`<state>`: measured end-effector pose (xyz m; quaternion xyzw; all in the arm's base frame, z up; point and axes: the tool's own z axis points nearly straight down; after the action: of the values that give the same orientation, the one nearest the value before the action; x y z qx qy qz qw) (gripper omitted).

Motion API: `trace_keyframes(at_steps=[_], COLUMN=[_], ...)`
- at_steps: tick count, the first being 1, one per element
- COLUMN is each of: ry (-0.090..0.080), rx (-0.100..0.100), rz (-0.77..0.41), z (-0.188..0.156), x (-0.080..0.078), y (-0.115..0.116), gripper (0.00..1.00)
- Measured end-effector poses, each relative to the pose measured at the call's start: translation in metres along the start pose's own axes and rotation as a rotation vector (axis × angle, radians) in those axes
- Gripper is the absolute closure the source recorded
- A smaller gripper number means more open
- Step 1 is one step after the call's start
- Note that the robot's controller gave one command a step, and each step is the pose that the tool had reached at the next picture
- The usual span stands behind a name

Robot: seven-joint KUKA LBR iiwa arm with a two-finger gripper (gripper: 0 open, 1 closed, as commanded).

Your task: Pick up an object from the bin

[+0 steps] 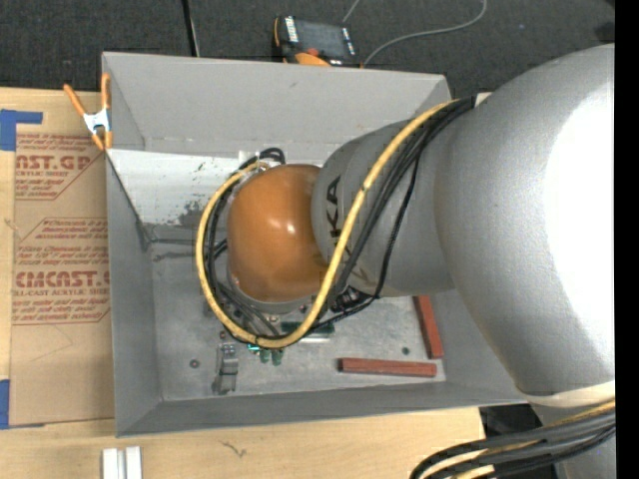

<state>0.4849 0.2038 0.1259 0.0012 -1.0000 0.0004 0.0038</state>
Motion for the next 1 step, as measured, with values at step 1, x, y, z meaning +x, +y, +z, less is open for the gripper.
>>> trace_keyframes(at_steps=[1], ry=[-0.004], rx=[0.004], rz=[-0.066], z=[0.0586], x=[-0.0292], y=[-0.1098], gripper=[0.00])
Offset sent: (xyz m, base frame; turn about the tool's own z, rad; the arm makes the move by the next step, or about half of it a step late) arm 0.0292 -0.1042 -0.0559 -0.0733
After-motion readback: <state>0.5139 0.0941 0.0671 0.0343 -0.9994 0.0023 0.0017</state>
